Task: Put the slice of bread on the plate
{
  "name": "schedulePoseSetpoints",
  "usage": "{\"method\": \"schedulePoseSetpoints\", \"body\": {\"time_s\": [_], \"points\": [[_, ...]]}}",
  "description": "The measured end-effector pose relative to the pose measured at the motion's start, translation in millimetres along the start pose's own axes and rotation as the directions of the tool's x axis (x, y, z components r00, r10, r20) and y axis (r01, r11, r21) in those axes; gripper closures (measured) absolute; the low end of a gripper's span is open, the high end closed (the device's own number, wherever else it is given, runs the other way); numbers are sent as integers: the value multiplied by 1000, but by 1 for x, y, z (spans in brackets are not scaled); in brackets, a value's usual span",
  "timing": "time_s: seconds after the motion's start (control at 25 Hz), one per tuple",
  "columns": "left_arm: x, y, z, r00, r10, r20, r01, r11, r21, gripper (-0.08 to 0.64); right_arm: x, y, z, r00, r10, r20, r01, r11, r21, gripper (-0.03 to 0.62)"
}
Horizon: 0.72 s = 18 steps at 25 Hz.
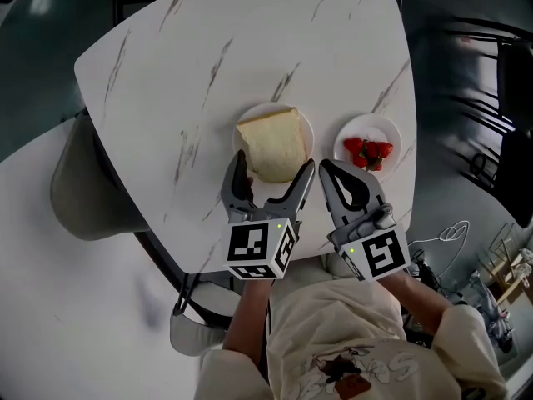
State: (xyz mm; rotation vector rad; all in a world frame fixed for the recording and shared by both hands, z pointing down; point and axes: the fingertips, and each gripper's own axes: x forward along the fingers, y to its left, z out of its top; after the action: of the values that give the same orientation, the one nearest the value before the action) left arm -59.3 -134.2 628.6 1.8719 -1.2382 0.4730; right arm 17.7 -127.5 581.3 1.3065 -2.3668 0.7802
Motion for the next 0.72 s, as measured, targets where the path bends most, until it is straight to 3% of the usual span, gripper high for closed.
{"method": "schedulePoseSetpoints", "body": {"time_s": [0.72], "points": [[-44, -17, -2, 999, -39, 19, 40, 999, -23, 74, -35, 27, 17, 998, -13, 67, 14, 1000, -22, 586]]}}
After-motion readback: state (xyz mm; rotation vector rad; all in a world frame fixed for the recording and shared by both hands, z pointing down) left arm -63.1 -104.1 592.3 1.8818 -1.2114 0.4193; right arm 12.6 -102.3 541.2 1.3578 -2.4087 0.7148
